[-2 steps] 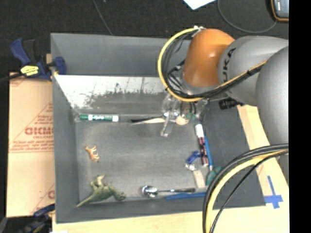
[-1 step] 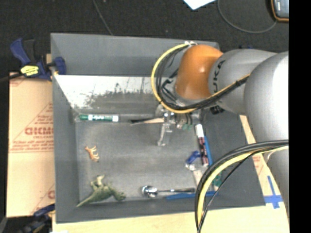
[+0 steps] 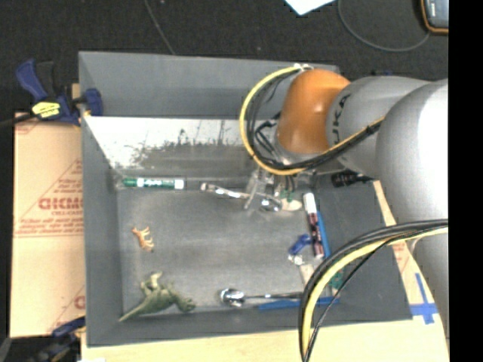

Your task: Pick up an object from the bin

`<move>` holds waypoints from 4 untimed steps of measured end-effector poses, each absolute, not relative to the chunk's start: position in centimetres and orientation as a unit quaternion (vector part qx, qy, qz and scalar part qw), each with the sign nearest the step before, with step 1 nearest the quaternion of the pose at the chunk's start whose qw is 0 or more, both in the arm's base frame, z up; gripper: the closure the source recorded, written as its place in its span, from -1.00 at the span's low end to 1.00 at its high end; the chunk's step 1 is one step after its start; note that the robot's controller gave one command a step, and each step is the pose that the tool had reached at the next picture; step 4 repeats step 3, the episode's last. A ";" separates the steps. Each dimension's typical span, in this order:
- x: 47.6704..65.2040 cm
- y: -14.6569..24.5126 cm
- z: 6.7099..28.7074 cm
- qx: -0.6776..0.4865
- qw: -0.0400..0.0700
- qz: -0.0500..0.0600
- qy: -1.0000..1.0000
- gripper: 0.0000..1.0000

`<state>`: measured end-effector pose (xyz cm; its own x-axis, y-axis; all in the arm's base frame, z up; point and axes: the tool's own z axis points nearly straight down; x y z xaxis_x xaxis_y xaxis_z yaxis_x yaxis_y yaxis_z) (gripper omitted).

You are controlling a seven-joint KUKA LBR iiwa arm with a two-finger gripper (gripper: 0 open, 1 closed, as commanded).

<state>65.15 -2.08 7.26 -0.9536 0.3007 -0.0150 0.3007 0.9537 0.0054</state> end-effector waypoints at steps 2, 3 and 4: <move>65.1 -2.1 8.7 0.152 0.007 0.001 0.988 1.00; 64.9 -2.2 12.2 0.152 0.004 0.001 0.988 1.00; 64.9 -2.2 12.2 0.152 0.004 0.001 0.988 1.00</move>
Offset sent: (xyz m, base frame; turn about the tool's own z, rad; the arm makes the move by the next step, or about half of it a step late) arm 0.0000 0.0000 0.0307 -0.0006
